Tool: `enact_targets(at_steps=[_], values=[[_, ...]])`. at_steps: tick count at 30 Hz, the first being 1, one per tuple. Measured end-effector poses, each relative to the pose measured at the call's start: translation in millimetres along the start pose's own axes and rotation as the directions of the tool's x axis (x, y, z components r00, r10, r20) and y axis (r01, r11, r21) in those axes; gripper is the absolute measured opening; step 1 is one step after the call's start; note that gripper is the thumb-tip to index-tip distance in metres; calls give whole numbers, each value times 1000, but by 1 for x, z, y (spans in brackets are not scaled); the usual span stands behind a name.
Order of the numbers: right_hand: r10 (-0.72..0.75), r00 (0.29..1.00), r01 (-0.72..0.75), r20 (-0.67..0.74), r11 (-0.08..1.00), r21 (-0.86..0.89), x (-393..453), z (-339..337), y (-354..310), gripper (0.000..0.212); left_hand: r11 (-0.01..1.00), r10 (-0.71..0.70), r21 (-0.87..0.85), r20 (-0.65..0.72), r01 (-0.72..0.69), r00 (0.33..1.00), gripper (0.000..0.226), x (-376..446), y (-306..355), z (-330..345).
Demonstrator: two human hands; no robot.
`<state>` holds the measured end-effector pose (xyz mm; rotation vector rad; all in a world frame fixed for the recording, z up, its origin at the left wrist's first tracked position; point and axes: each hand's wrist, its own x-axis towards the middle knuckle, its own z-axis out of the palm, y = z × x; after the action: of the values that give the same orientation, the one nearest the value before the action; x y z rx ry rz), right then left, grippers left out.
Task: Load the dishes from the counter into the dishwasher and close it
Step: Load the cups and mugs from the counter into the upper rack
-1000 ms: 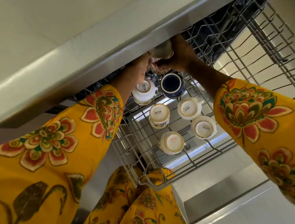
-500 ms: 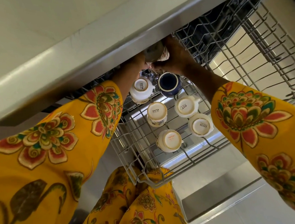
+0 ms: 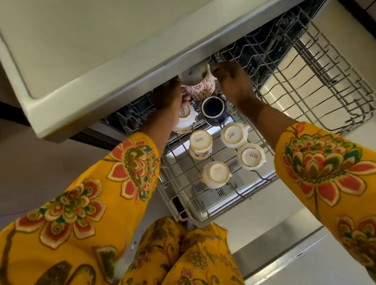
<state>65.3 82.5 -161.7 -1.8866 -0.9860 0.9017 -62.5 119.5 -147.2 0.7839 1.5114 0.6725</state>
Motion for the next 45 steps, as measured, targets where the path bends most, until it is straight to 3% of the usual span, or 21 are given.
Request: enact_targets(at_steps=[7,10,13,17,23,29,34,45], values=[[146,983,-156,114,985,80,-68,19,-24,24,963,-2,-268,3,3,1000,12,-62,-9,-36],[174,963,-197,203,975,98,-104,35,-44,23,942,-26,-335,-44,10,999,26,-93,-9,-58],[182,943,-223,277,967,125,-140,52,-65,20,921,-50,-389,-127,-3,991,33,-120,-9,-84],[151,900,-230,409,961,151,-181,73,-100,31,873,-52,-484,-215,-60,975,36,-152,-8,-121],[68,855,-158,515,978,133,-216,89,-153,40,830,42,-512,-342,-224,939,38,-190,15,-176],[-102,835,-4,541,982,191,-231,104,-203,55,797,112,-494,-444,-348,889,38,-209,38,-229],[-156,820,14,551,967,253,-229,121,-245,40,759,131,-511,-488,-404,863,38,-210,58,-264],[-194,825,50,530,960,274,-194,181,-299,34,682,143,-569,-512,-459,847,33,-157,104,-312]])
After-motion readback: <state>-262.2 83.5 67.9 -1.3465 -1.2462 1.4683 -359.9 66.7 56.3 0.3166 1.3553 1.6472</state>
